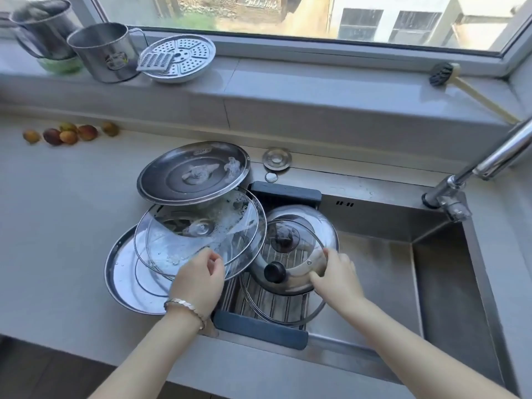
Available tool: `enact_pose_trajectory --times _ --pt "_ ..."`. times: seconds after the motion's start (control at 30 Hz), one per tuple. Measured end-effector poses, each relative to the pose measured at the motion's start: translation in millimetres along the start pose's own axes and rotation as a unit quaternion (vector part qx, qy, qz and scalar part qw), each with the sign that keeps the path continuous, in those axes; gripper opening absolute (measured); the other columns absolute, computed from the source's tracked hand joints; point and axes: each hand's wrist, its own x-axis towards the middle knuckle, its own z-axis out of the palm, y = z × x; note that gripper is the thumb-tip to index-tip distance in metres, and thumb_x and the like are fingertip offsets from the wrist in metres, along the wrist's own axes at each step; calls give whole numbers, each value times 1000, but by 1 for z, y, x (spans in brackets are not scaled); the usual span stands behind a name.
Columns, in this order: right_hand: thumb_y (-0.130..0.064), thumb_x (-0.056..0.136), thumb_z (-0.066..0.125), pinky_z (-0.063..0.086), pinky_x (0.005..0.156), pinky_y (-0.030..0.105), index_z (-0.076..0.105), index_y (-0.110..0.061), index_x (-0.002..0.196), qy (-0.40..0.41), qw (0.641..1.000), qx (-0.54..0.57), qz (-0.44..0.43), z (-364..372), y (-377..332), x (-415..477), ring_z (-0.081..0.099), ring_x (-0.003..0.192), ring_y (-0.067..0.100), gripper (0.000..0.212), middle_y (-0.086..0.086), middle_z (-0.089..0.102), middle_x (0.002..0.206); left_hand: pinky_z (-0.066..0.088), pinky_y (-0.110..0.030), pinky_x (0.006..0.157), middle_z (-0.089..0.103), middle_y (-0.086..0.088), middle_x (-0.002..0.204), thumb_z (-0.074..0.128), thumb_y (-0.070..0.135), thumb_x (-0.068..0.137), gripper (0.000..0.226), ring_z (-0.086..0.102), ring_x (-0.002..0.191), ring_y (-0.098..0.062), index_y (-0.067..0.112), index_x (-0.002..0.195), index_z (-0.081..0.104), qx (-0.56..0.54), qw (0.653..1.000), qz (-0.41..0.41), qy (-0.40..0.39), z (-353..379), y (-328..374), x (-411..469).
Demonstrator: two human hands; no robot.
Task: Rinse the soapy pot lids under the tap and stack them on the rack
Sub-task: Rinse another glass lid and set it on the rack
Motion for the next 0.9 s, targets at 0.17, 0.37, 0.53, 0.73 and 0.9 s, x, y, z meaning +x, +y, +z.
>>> enact_pose_trajectory --times 0.17,0.37,0.53,0.73,0.9 --pt "-20 92 52 57 66 24 48 1 125 -155 919 358 48 2 -78 -2 64 74 18 39 11 62 91 41 -32 85 55 -14 113 49 12 87 19 52 95 -27 10 104 58 -11 997 -35 72 -35 -23 24" --pt "-8 97 44 52 82 35 29 1 138 -248 791 530 179 41 -133 5 59 109 38 45 28 56 116 26 -38 106 21 -16 144 50 10 86 44 30 127 -38 7 129 42 -51 985 -153 66 -45 -31 28" --pt "18 88 29 56 70 39 26 -11 132 -229 780 567 135 42 -141 5 66 82 38 53 34 57 104 31 -33 100 17 -19 148 50 7 88 52 43 111 -33 3 136 31 -169 963 -189 86 -48 -28 27" --pt "18 85 30 58 51 34 33 1 103 -253 770 575 115 11 -135 -3 66 60 35 25 33 60 83 54 -42 82 50 -24 120 53 17 73 65 61 82 -28 1 132 30 -391 871 -255 154 -63 -48 40" --pt "16 85 31 57 48 31 36 3 111 -289 777 552 83 -27 -112 -24 68 55 35 30 29 66 68 52 -25 39 56 -19 92 38 15 94 11 58 71 -25 5 98 42 -577 765 -281 54 -73 -34 27"
